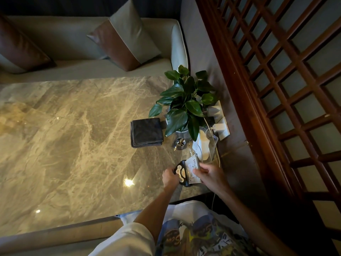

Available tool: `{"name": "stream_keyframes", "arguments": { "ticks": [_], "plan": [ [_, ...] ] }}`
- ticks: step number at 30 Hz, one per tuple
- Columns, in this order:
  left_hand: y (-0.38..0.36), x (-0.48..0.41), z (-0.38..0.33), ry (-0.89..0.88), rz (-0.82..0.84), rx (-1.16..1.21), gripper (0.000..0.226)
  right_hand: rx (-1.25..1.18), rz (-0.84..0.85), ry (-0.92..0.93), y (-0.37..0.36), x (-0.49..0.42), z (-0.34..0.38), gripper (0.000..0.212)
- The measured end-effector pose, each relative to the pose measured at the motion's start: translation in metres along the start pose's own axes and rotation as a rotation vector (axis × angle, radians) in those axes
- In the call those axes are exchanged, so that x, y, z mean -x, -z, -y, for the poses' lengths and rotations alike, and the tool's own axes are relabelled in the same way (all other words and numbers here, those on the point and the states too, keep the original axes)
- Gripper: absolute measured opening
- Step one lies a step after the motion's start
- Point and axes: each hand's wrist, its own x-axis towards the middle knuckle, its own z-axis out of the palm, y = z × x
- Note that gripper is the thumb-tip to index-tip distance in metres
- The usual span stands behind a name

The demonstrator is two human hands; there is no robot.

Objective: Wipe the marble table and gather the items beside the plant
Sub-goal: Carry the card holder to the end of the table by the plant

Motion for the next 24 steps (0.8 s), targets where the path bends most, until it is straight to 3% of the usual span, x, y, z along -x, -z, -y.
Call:
{"name": "stream_keyframes", "arguments": {
  "ticks": [6, 11, 20, 24],
  "plan": [
    [0.001, -0.002, 0.0, 0.037, 0.0, 0.01, 0.021, 0.033, 0.035, -0.008, -0.001, -0.001, 0.003, 0.035],
    [0.003, -0.002, -0.001, 0.035, 0.015, 0.009, 0.02, 0.074, 0.066, -0.039, -0.005, -0.009, -0.006, 0.051],
    [0.008, -0.007, -0.002, 0.046, 0.067, -0.001, 0.023, 0.092, 0.057, -0.111, -0.011, -0.015, -0.011, 0.058],
    [0.014, -0.003, -0.003, 0.026, 0.107, -0.001, 0.023, 0.04, 0.12, -0.165, -0.008, -0.013, -0.008, 0.077]
  ]
}}
